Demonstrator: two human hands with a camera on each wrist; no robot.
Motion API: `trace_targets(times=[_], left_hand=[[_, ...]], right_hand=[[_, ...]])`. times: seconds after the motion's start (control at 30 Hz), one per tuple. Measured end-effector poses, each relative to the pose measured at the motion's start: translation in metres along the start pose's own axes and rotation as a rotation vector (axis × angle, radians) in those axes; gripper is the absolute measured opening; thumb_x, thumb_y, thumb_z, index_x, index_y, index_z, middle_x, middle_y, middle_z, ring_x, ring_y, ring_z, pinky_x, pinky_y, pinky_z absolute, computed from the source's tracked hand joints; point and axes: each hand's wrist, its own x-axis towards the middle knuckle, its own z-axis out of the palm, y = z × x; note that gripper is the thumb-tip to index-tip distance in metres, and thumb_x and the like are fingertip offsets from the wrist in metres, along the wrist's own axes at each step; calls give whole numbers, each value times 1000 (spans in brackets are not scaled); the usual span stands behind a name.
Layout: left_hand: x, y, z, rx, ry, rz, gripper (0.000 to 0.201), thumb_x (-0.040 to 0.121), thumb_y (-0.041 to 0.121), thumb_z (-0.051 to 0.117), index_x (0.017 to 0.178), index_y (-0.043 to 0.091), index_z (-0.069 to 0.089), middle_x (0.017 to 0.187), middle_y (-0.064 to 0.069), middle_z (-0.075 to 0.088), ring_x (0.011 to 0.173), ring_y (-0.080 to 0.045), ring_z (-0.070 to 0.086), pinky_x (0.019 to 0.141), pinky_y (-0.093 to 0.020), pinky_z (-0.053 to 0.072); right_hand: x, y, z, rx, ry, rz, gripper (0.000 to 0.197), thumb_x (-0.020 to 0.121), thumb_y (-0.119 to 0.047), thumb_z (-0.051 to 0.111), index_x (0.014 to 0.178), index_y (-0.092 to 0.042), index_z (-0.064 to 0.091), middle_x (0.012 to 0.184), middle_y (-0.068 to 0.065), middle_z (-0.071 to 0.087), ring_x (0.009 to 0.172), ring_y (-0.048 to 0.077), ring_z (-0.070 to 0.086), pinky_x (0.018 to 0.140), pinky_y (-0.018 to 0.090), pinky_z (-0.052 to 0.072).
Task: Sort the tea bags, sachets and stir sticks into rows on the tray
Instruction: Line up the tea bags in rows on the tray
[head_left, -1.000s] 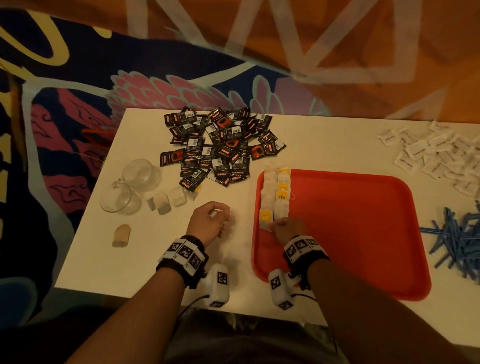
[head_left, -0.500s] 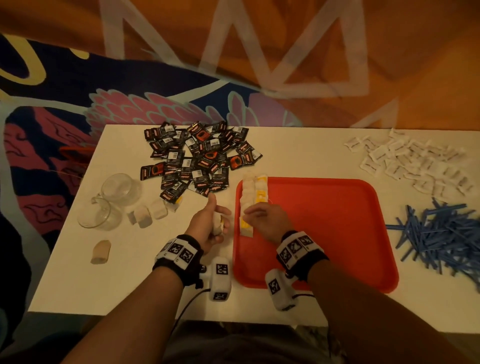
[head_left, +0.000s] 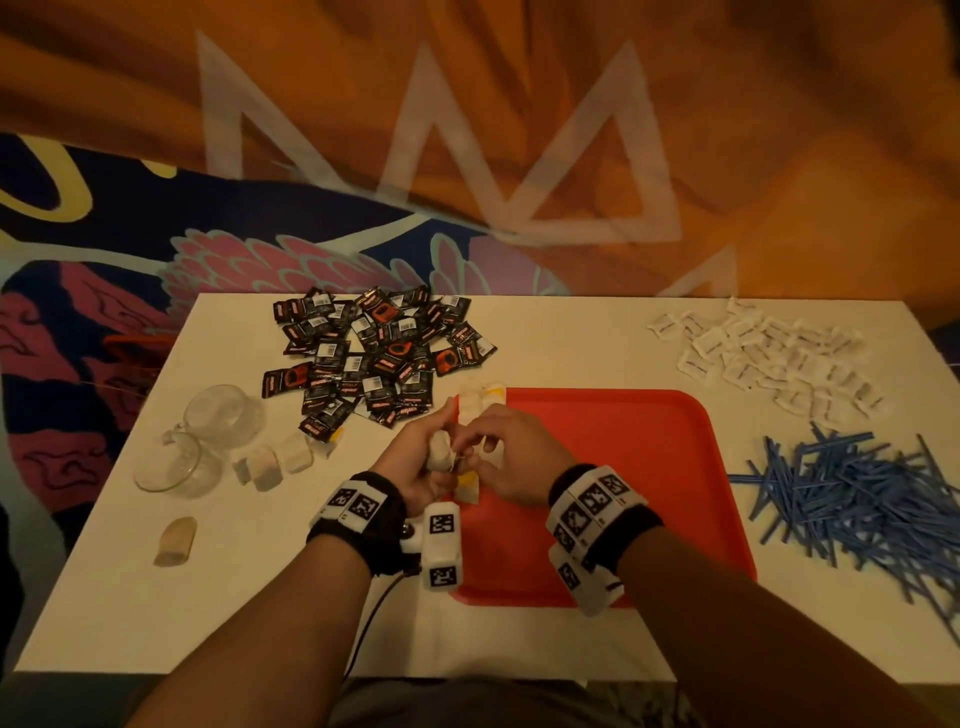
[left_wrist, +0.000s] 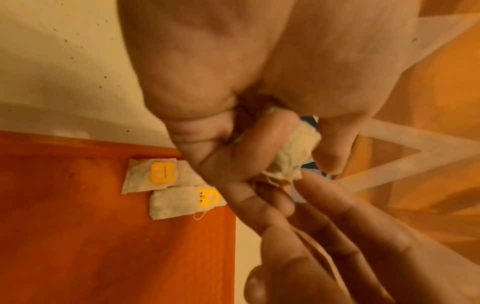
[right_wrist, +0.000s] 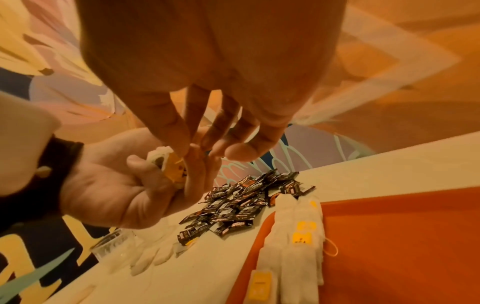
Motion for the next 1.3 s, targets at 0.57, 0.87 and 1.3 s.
trace_targets(times=[0.57, 0.87, 1.3], left_hand=[[-7, -1, -5, -241, -77, -37, 47, 87, 23, 65, 128, 0, 62, 123, -15, 67, 85, -26, 72, 54, -28, 60], [-2, 3, -12, 23, 161, 176, 29, 101, -5, 39, 105, 8, 66, 90, -9, 65, 59, -12, 62, 54, -23, 55], [3, 4, 2, 609, 249, 723, 14, 86, 19, 76, 97, 10, 76, 96, -1, 67, 63, -3, 54, 67, -28, 42]], right_hand=[[8, 2, -8, 237, 70, 55, 10, 87, -8, 69, 86, -18, 69, 79, -8, 67, 73, -8, 59, 70, 6, 43], [13, 5, -20, 563, 129, 198, 22, 88, 0, 66, 80, -21, 66, 72, 0, 67, 60, 3, 65, 61, 21, 53], [18, 10, -20, 660, 230, 286, 14, 89, -4, 67, 102, -8, 68, 78, 2, 68, 65, 10, 69, 59, 22, 52]])
